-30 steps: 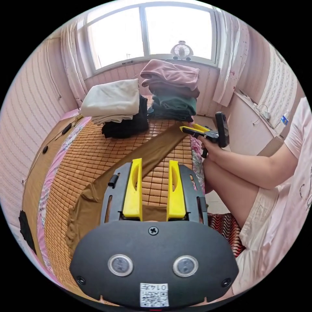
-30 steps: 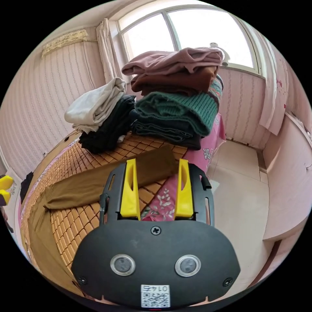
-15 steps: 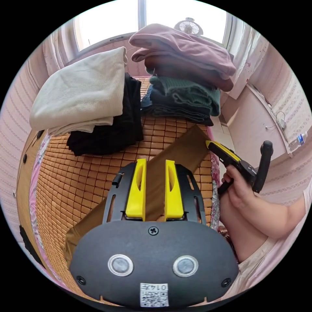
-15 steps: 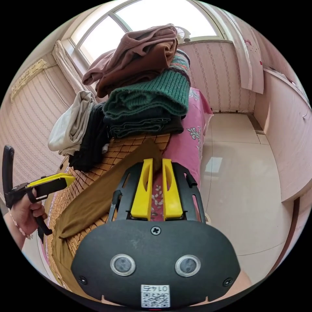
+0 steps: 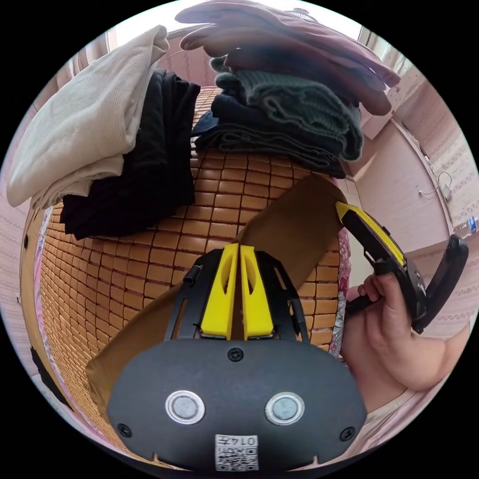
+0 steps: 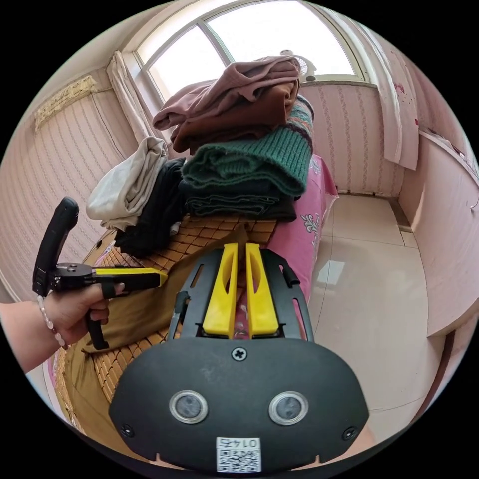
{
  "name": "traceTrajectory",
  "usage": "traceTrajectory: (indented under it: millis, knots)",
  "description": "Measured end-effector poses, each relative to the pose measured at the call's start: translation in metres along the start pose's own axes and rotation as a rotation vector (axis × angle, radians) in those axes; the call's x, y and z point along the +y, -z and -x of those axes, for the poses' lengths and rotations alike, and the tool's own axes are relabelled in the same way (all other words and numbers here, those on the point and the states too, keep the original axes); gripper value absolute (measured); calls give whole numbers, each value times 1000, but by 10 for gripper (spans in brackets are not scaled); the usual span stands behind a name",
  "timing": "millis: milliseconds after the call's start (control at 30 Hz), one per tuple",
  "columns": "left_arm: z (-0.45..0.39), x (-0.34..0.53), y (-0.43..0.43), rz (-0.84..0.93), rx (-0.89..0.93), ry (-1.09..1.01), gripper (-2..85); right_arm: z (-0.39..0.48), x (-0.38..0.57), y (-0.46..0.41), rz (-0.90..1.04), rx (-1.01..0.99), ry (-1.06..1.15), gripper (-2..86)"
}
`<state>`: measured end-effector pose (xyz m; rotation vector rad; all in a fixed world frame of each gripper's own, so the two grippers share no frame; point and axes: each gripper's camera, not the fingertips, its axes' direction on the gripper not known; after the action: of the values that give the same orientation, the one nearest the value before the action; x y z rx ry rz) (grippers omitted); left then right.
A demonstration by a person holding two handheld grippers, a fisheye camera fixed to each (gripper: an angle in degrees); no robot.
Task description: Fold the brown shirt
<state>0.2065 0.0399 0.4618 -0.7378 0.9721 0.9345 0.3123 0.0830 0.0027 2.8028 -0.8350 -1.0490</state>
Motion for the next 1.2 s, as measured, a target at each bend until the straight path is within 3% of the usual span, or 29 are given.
traceTrajectory:
  millis: [200,267,433,500,633,700,767,833,967,1033,1200]
  knots:
    - [16,10,24,-20,19,49,-10,18,-5,0,-13,-37,77,16]
    - [26,24,47,-73,27,92,-10,30,-13,17,-108,-182,125,16]
    - [50,84,127,-240,-36,171,-10,103,-11,66,-275,-396,518,16]
    - [63,121,166,-302,-76,224,-10,130,-12,96,-338,-565,604,16]
    - [83,247,270,-512,-162,410,-10,200,-12,189,-413,-1146,772,16]
    - [82,310,303,-572,-204,491,-10,234,3,224,-342,-1422,881,18]
    - [77,402,325,-574,-257,649,-10,283,51,252,-115,-1698,1105,20]
    - [72,469,325,-492,-310,786,-10,312,105,261,74,-1755,1277,24]
    - [49,606,308,-360,-277,1145,-8,343,222,260,392,-1588,1562,53]
    - [36,641,305,-369,-249,1223,-6,347,248,261,489,-1544,1639,73]
    - [27,679,300,-401,-145,1252,31,357,253,277,504,-1441,1718,89]
